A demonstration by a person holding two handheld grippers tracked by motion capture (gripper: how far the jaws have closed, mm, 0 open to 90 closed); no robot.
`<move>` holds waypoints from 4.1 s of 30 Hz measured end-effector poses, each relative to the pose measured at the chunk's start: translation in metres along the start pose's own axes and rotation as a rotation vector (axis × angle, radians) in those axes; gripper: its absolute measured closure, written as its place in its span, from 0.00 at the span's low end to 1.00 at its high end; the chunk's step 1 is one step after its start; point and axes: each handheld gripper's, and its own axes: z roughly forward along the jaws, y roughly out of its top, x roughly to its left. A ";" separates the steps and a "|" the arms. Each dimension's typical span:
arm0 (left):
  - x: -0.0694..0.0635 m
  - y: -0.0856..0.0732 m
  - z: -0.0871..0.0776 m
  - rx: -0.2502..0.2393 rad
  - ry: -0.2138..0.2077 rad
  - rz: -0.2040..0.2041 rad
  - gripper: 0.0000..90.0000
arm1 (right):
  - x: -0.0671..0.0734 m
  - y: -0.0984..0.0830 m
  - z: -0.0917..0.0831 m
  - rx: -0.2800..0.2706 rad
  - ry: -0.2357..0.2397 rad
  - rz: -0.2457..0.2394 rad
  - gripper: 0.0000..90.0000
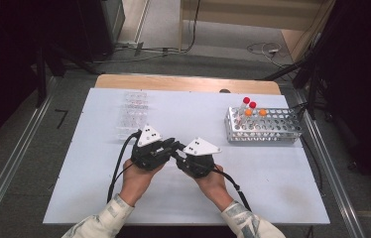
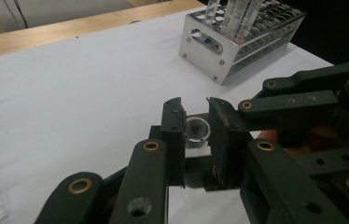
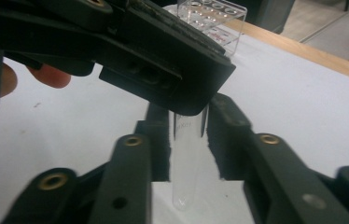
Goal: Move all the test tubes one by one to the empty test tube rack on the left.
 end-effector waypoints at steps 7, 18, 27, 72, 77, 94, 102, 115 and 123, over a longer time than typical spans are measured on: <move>0.007 0.004 -0.006 -0.029 0.012 -0.017 0.86 | -0.005 0.000 0.000 0.032 0.049 0.021 0.41; 0.032 0.016 -0.020 -0.081 0.042 -0.077 0.86 | -0.013 0.001 -0.011 0.015 0.042 0.043 0.36; 0.058 0.029 -0.037 -0.136 0.089 -0.121 0.86 | -0.023 0.000 -0.019 0.009 0.022 0.059 0.36; 0.103 0.029 -0.032 -0.110 0.364 -0.082 0.86 | -0.044 -0.004 -0.026 0.030 -0.027 0.151 0.22; 0.102 0.023 -0.023 -0.073 0.374 -0.064 0.86 | -0.043 -0.005 -0.025 0.036 -0.029 0.149 0.22; 0.103 0.008 -0.007 0.003 0.360 -0.075 0.83 | -0.045 -0.006 -0.025 0.041 -0.038 0.142 0.22; 0.101 0.010 -0.013 -0.028 0.350 -0.089 0.73 | -0.051 -0.007 -0.028 0.035 -0.076 0.138 0.22; 0.087 0.016 -0.031 -0.097 0.232 -0.177 0.48 | -0.087 -0.005 -0.052 -0.012 -0.233 0.191 0.23; 0.076 0.016 -0.031 -0.098 0.201 -0.149 0.44 | -0.122 -0.009 -0.074 -0.039 -0.345 0.245 0.25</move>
